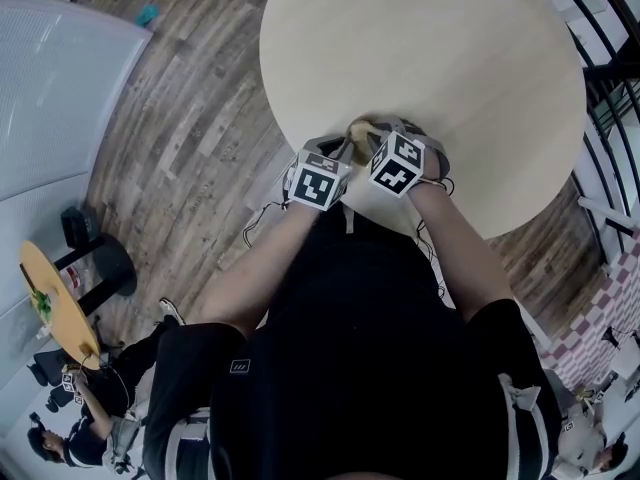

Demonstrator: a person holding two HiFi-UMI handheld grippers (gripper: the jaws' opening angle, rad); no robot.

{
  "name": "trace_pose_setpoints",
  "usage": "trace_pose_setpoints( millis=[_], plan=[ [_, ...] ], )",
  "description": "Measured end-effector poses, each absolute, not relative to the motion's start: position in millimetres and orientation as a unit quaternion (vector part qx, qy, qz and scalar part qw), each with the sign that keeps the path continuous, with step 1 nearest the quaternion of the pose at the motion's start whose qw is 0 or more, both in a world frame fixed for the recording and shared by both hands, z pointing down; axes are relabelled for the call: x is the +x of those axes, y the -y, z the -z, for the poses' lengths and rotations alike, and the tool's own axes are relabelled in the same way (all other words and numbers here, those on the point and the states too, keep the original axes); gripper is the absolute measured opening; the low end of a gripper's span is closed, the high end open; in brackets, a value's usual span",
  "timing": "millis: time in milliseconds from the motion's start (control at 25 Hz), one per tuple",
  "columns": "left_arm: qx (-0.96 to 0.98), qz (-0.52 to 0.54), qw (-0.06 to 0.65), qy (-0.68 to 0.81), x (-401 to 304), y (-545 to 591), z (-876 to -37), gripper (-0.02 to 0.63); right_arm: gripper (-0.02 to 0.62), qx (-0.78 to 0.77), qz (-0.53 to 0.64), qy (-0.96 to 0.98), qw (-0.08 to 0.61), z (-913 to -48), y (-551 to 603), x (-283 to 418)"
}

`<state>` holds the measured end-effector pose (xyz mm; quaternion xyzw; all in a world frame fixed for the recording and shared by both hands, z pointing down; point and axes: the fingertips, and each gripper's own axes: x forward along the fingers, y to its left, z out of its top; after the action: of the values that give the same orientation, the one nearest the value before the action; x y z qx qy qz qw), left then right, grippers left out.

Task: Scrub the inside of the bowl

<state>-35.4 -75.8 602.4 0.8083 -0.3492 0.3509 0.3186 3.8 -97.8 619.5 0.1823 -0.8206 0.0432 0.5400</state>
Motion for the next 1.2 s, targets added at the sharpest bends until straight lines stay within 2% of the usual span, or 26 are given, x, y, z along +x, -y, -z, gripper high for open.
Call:
trace_pose_setpoints(
  millis=[280,440,560,720,840,1000,1200],
  plan=[
    [0.792,-0.327,0.337,0.39,-37.1,77.3,-602.4,0.06,0.072,0.267,-0.122,0.851,0.435,-597.6,119.5,6.6],
    [0.786,-0.316,0.346,0.402,-39.2,80.6,-605.8,0.06,0.072,0.268,-0.12,0.864,0.409,-569.7,120.1,11.5],
    [0.787,-0.316,0.345,0.402,-37.8,82.1,-604.7,0.058,0.072,0.221,-0.096,0.871,0.428,-552.2,108.0,12.1],
    [0.786,-0.318,0.345,0.402,-39.2,81.8,-603.4,0.058,0.072,0.104,-0.051,0.846,0.52,-571.2,77.8,9.5],
    [0.789,-0.315,0.348,0.396,-35.4,79.3,-602.2,0.058,0.072,0.076,-0.046,0.821,0.565,-598.3,70.4,11.3],
    [0.798,-0.324,0.336,0.38,-27.5,71.9,-602.8,0.057,0.073,0.094,-0.053,0.808,0.579,-622.4,75.7,12.6],
    [0.803,-0.328,0.328,0.374,-26.9,69.5,-600.1,0.058,0.072,0.159,-0.057,0.815,0.554,-623.6,94.8,11.7]
  ],
)
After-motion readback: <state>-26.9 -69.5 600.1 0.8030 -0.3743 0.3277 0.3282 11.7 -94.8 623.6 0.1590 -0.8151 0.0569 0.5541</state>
